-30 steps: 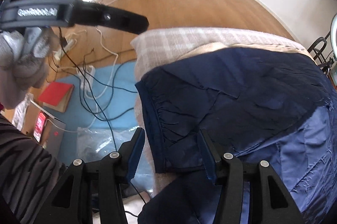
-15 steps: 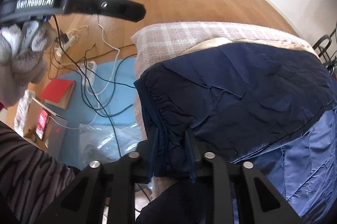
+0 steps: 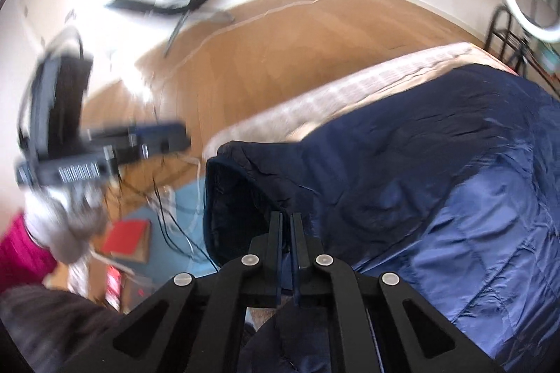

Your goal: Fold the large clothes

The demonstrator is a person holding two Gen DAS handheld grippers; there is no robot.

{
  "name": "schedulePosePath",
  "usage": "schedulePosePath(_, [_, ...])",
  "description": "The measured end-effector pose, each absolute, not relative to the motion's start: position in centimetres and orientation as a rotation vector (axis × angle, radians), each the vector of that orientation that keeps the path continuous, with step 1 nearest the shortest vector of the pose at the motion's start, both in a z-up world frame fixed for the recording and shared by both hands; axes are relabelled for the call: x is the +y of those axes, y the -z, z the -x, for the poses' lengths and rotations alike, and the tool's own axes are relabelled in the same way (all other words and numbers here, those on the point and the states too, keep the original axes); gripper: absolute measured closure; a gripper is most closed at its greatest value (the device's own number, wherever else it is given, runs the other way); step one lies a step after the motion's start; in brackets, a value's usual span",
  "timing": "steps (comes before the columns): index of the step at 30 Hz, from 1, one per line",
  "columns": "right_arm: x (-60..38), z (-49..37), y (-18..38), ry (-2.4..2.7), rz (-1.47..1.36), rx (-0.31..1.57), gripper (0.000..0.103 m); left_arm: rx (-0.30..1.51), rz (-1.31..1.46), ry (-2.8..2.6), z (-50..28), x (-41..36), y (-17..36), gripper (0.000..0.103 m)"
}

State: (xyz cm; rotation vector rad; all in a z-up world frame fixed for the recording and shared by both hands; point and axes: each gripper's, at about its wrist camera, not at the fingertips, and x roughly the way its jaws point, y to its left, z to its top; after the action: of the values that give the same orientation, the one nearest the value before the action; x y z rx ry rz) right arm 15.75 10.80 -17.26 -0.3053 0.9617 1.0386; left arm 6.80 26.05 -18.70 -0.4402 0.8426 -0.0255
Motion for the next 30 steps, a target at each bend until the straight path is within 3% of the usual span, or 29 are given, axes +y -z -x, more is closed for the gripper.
schedulePosePath(13, [3.7, -17.9, 17.7, -0.937, 0.167, 0.975, 0.101, 0.874, 0.319, 0.221, -17.6, 17.8, 19.5, 0.058])
schedulePosePath(16, [2.3, -18.3, 17.4, -0.954, 0.115, 0.962, 0.085, 0.892, 0.269, 0.240, -18.8, 16.3, 19.8, 0.058])
schedulePosePath(17, [1.8, -18.4, 17.4, -0.962, 0.088, 0.958, 0.063, 0.897, 0.260, 0.243, -19.1, 16.1, 19.9, 0.058])
schedulePosePath(19, [0.4, -19.0, 17.3, -0.999, 0.010, 0.950, 0.051, 0.909, 0.241, 0.251, -19.5, 15.8, 20.2, 0.058])
schedulePosePath(23, [0.3, -20.4, 18.1, -0.989, 0.018, 0.982, 0.044, 0.924, 0.267, 0.248, -19.8, 16.1, 20.8, 0.058])
schedulePosePath(30, [2.1, -21.7, 20.4, -0.960, 0.035, 1.056, 0.045, 0.938, 0.246, 0.244, -20.1, 16.0, 21.2, 0.058])
